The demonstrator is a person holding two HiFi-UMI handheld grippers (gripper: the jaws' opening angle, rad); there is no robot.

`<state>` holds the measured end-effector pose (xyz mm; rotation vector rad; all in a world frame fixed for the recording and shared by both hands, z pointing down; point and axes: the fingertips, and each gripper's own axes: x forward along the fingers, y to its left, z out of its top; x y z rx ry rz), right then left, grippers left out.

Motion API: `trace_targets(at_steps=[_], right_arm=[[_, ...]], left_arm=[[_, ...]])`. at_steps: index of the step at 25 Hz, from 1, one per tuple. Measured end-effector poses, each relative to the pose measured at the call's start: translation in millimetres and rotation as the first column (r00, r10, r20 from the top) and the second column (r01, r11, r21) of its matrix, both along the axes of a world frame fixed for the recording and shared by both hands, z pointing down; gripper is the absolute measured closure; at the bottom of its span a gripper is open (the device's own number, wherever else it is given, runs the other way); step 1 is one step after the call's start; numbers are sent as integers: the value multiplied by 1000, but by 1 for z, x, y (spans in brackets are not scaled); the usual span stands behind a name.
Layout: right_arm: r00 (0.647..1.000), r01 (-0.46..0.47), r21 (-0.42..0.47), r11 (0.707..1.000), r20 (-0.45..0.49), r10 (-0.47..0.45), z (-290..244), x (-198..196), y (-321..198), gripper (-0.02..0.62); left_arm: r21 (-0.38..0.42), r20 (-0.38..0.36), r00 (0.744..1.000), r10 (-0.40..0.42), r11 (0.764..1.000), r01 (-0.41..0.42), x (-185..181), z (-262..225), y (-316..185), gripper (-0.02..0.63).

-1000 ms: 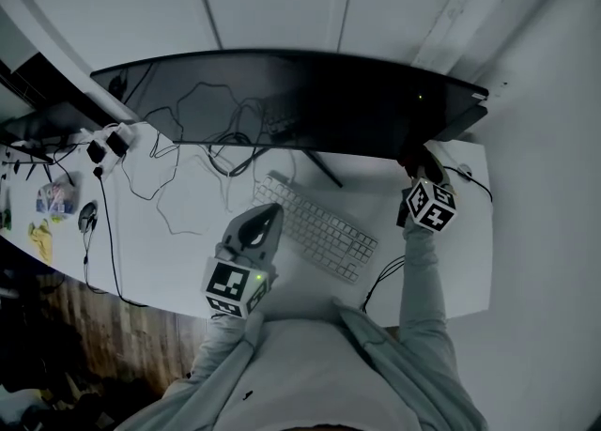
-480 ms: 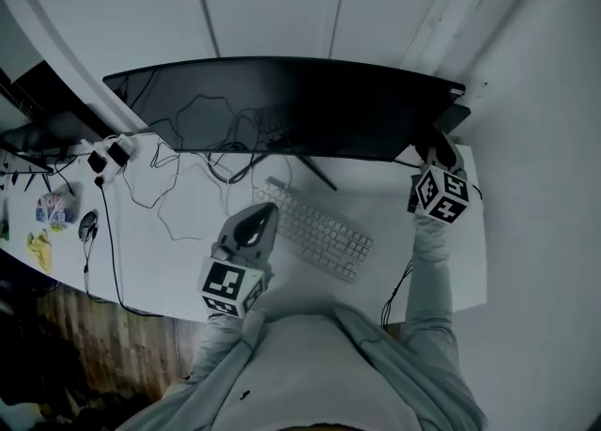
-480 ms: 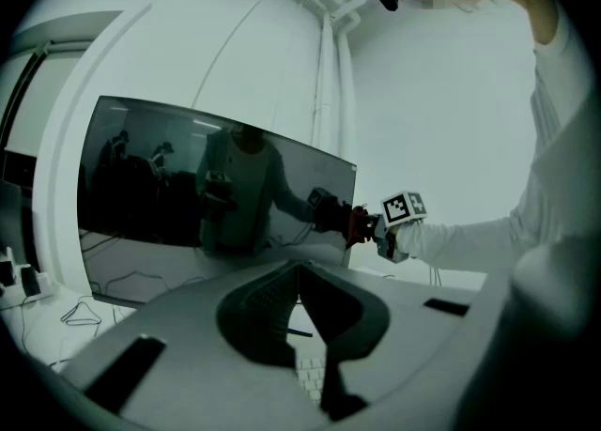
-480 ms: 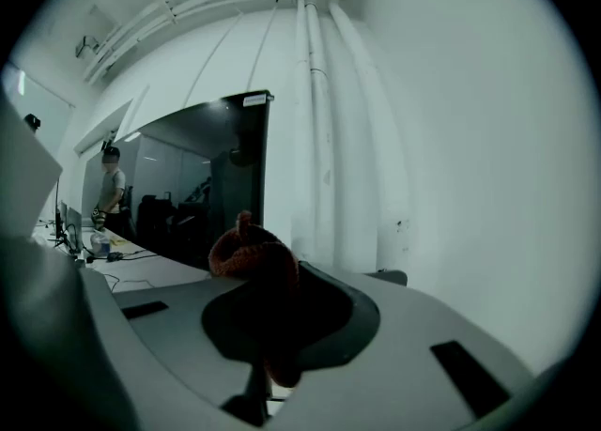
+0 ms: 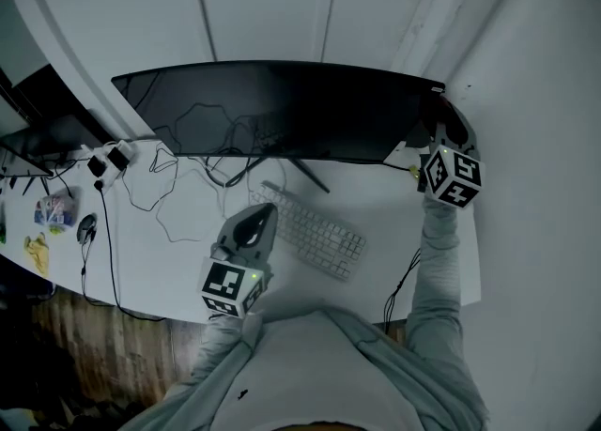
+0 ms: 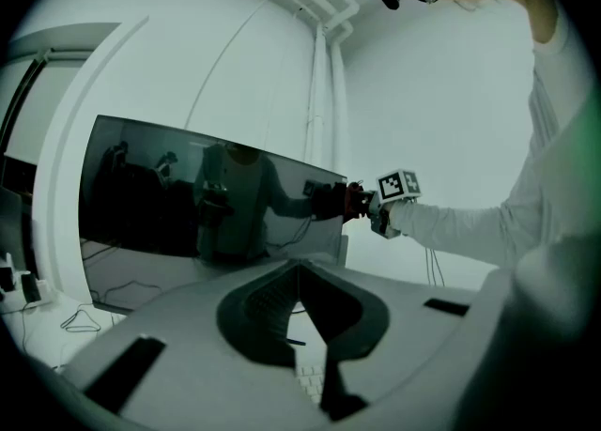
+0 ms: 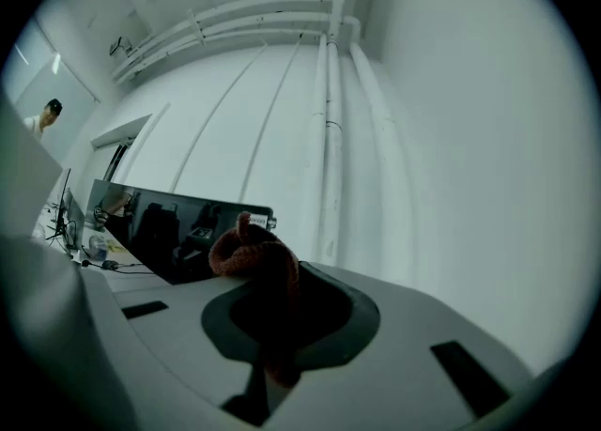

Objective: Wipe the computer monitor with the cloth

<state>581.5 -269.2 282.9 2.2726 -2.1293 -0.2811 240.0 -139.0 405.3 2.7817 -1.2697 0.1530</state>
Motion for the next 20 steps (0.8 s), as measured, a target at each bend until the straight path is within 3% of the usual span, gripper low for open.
trace_targets(at_steps=[6, 12, 16, 20], right_arm=[[999, 8, 64, 998, -49, -5, -37, -1, 7, 560], [984, 12, 87, 996, -176, 3, -67, -9, 7, 560], [962, -3, 61, 998, -271, 20, -74, -19, 2, 560], [919, -15, 38, 999, -394, 29, -77, -41, -1, 560]], left_arm=[[11, -9, 1000, -2, 1000, 2, 3, -7, 8, 584], [23, -12, 1000, -15, 1000, 16, -2, -8, 14, 584], [23, -12, 1000, -21, 1000, 21, -7, -8, 16, 584], [19, -16, 999, -32, 999, 33, -11, -9, 19, 584]])
